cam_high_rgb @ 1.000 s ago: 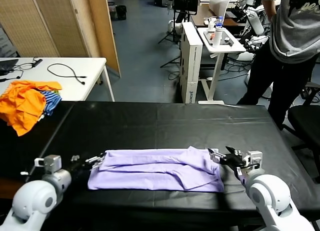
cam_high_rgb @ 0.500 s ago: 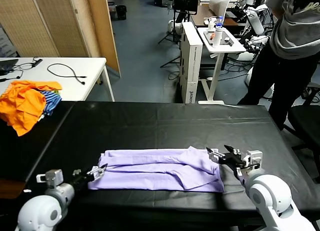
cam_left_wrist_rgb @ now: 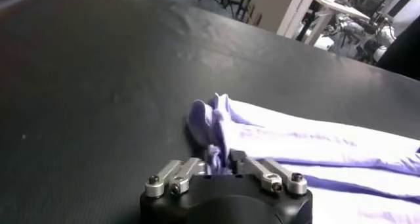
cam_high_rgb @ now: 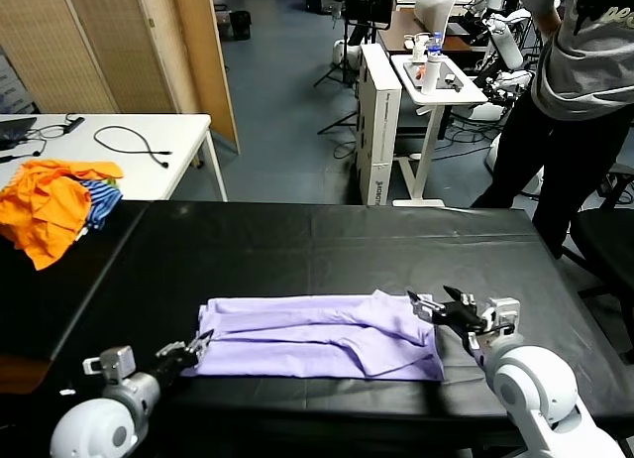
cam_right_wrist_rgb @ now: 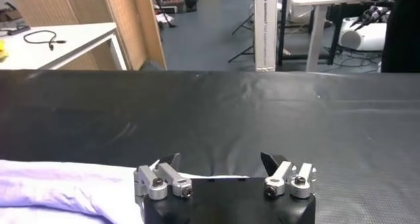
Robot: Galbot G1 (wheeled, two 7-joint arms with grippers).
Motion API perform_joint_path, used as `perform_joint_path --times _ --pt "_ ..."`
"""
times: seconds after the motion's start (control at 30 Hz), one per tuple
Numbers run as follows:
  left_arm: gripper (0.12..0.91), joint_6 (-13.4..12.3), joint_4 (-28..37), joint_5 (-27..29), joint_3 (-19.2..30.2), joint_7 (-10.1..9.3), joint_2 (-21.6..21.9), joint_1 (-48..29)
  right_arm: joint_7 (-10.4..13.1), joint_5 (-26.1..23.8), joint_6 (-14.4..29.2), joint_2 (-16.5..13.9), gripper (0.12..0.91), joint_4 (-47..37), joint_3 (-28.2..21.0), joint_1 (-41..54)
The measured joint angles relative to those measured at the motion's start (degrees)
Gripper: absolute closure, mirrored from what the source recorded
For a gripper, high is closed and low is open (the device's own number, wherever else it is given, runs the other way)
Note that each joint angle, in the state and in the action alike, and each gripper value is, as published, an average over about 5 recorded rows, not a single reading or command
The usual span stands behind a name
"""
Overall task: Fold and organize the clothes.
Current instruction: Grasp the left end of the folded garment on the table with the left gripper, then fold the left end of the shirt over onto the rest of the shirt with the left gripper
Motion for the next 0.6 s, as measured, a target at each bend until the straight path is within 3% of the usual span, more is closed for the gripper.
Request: perform_joint_path --times 0.23,0.4,0.5,0.6 --pt "0.836 0.12 -0.69 2.32 0.06 0.08 1.35 -0.50 0.12 -0.12 0.45 0.18 0.118 -0.01 0.63 -0.10" --pt "0.836 0.01 -1.04 9.47 -1.44 2.18 4.91 -0.42 0.22 -0.20 1.10 0.75 0.118 -0.16 1.17 -0.47" --pt "0.836 -1.86 -0.43 13.72 -3.23 3.35 8.96 -0.21 0.26 -0.47 1.17 1.40 0.118 0.01 0.94 -0.68" --pt "0.836 -5.46 0.75 16.83 -5.56 4.18 13.95 -0.09 0.29 -0.79 1.18 2.06 0.118 0.40 0.70 -0.98"
